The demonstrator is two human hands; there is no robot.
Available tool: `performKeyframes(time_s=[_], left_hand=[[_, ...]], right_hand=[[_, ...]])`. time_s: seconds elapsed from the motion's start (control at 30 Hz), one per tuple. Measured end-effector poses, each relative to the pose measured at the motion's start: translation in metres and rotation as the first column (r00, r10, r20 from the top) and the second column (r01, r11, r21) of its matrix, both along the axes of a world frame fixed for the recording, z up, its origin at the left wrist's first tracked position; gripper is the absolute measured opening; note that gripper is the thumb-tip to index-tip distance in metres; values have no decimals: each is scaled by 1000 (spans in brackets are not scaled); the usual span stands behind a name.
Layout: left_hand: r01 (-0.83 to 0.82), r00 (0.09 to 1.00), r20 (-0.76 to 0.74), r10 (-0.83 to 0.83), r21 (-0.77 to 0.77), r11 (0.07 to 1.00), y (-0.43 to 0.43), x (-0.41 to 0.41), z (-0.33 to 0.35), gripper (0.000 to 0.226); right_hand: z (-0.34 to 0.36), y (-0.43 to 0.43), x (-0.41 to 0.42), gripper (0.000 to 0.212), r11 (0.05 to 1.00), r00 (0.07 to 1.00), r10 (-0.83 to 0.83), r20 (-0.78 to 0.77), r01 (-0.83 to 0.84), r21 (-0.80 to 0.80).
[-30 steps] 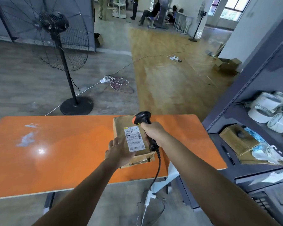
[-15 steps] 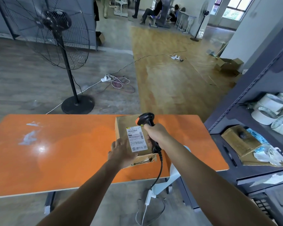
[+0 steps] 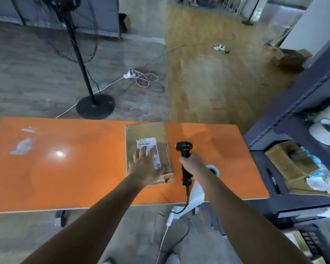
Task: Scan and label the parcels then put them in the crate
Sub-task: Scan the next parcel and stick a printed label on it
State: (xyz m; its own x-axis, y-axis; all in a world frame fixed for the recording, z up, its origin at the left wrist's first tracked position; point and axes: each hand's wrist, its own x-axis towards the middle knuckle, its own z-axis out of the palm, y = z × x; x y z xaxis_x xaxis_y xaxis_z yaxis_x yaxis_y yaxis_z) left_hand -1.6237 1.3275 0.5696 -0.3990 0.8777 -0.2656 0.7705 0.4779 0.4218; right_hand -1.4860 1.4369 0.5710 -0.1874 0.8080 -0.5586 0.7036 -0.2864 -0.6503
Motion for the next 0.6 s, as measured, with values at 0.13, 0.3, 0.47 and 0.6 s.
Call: performKeyframes(time_s=[0.13,0.3,0.47,0.6], left_hand=[[-18,999,-40,18,-15,1000,12,17,-5,79],[-56,998,-43,55,-23,998,22,32,-13,71],[-55,997,-61,53,-42,998,29,44,-17,75],[-33,997,-77,29,-45,998,35,48,-16,78]], right_hand=[[-28,17,12,19,996,992,88,92,-87,-17],[-59,33,12,18,979,970,204,131,-201,-35],[-71,38,16,13,965,954,262,144,-259,-38],[-71,38,19,10,955,942,294,159,-297,-3]])
